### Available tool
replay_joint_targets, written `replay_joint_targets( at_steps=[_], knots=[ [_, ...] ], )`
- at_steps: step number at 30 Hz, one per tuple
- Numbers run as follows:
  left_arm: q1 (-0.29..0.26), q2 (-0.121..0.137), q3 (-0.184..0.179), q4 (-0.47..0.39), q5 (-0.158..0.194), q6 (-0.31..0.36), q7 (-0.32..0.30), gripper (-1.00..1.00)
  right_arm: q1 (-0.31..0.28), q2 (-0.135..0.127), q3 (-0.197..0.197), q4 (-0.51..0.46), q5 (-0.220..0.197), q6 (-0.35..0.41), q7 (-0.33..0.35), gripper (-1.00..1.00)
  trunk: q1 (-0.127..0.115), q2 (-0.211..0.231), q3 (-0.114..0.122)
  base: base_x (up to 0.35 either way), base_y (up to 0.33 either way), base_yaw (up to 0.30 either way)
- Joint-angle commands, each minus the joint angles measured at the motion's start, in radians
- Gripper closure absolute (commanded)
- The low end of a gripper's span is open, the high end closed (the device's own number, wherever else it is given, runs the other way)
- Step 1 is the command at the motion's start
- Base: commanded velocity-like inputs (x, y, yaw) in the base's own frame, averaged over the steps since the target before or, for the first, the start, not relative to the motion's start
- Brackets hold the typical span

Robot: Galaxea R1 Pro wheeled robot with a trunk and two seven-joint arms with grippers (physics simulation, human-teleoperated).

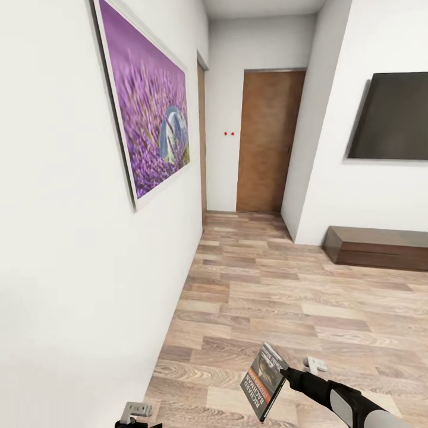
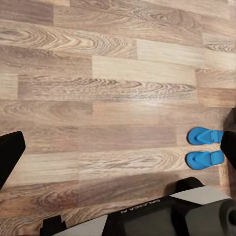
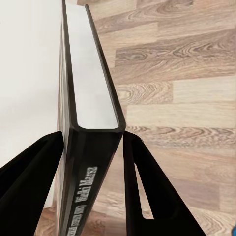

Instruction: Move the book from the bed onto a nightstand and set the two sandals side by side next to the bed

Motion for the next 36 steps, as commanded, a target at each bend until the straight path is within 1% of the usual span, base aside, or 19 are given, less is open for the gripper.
replay_joint_targets(
  at_steps=[1, 4, 12, 20, 28, 36],
  knots=[
    [-0.001, 0.000, 0.008, 0.001, -0.011, -0.004, -0.002, -1.00, -0.001, -0.001, 0.007, -0.001, -0.011, 0.006, 0.002, 1.00, 0.001, -0.002, -0.002, 0.301, 0.000, 0.000],
    [-0.001, 0.000, 0.008, 0.001, -0.011, -0.005, -0.002, -1.00, -0.001, -0.001, 0.007, -0.001, -0.011, 0.006, 0.002, 1.00, 0.001, -0.002, -0.002, 0.234, 0.000, 0.000],
    [-0.001, 0.000, 0.008, 0.001, -0.011, -0.004, -0.002, -1.00, -0.001, -0.001, 0.007, -0.001, -0.011, 0.006, 0.002, 1.00, 0.001, -0.002, -0.002, 0.036, 0.001, 0.000],
    [-0.001, 0.000, 0.008, 0.001, -0.011, -0.004, -0.002, -1.00, -0.001, -0.001, 0.007, -0.001, -0.011, 0.006, 0.002, 1.00, 0.001, -0.002, -0.002, 0.122, 0.131, 0.000],
    [-0.001, 0.000, 0.008, 0.001, -0.011, -0.004, -0.002, -1.00, -0.001, -0.001, 0.007, -0.001, -0.011, 0.006, 0.002, 1.00, 0.001, -0.002, -0.002, 0.041, 0.024, 0.000],
    [-0.001, -0.001, 0.008, 0.001, -0.011, -0.004, -0.002, -1.00, -0.001, -0.001, 0.007, -0.001, -0.011, 0.006, 0.002, 1.00, 0.001, -0.002, -0.002, 0.263, 0.051, 0.000]
  ],
)
